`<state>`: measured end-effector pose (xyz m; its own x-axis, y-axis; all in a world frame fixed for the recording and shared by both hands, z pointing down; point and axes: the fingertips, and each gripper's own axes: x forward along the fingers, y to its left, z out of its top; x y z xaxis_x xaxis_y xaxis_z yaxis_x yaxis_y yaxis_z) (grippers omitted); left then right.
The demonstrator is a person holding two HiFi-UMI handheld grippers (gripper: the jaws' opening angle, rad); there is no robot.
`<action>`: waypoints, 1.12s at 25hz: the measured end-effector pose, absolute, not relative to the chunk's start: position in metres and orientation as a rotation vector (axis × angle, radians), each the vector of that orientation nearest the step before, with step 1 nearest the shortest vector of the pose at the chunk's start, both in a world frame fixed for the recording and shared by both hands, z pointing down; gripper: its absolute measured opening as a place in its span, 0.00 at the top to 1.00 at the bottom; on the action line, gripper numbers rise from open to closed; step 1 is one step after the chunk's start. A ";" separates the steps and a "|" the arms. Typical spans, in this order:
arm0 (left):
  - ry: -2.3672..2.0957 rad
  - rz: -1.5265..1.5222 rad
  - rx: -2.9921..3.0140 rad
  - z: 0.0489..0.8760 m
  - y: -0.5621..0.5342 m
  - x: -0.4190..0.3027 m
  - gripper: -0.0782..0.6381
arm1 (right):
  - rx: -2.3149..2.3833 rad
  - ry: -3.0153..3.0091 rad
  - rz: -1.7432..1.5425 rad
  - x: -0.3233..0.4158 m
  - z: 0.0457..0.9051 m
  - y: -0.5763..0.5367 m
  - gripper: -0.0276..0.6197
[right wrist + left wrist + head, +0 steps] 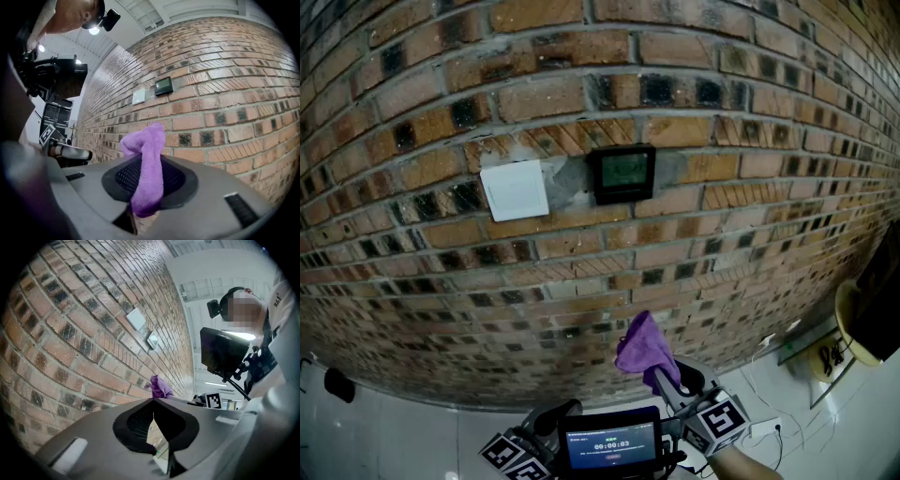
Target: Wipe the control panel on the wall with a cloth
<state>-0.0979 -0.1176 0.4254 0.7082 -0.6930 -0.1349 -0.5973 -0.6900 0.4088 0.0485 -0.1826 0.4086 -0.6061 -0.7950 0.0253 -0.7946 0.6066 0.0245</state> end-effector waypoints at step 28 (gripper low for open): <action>-1.016 -0.539 2.797 0.328 -0.156 -0.099 0.91 | 1.239 -2.944 -0.657 -0.028 0.238 -0.244 0.80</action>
